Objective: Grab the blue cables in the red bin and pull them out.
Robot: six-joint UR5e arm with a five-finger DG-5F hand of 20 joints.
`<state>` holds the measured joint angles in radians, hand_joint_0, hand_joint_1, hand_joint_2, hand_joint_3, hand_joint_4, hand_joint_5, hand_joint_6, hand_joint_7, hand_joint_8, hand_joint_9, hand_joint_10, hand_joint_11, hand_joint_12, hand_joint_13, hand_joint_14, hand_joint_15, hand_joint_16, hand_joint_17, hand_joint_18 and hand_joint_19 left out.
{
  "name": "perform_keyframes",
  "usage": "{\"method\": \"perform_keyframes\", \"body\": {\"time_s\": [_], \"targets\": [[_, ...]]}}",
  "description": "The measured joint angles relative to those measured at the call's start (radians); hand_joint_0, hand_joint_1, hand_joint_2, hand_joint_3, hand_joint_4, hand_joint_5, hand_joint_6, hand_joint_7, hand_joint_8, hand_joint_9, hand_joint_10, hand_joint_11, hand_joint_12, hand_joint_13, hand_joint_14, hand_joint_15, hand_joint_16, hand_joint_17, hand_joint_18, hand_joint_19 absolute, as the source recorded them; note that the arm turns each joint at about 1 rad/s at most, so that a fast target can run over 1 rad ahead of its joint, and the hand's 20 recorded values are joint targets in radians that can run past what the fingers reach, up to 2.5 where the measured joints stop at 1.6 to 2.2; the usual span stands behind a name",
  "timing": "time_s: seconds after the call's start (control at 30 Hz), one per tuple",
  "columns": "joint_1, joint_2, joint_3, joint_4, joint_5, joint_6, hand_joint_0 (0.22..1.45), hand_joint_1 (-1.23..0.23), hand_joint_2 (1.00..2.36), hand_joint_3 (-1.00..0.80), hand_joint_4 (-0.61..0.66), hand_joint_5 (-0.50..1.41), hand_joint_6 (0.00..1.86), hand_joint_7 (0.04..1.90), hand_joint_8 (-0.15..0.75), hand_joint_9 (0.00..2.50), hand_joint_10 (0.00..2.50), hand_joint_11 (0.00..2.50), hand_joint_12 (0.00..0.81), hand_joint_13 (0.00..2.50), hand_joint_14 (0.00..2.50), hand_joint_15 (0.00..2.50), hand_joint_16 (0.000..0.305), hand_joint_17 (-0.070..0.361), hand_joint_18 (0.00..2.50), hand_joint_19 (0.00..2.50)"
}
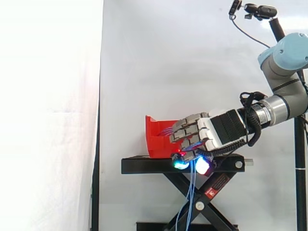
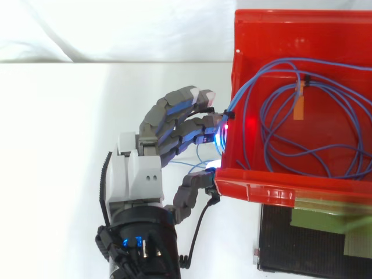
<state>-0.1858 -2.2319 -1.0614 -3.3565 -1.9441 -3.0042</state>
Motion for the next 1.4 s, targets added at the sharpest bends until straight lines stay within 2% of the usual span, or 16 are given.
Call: {"method": "perform_keyframes", "body": {"time_s": [0.9,1.4], "targets": [[-0.001,0.000,0.000,0.002,0.004,-0.019,0.83,-0.85,1.00,-1.00,0.13,1.04,0.01,0.71,0.225,1.09,0.02,0.50,0.288,0.81,0.02,0.44,0.036,0.082,0.58,0.58],[0.000,0.000,0.000,0.011,0.005,-0.034,0.88,-0.83,1.00,-1.00,0.08,1.15,0.01,0.87,0.213,1.16,0.02,0.53,0.277,0.84,0.02,0.44,0.035,0.078,0.60,0.58]]}}
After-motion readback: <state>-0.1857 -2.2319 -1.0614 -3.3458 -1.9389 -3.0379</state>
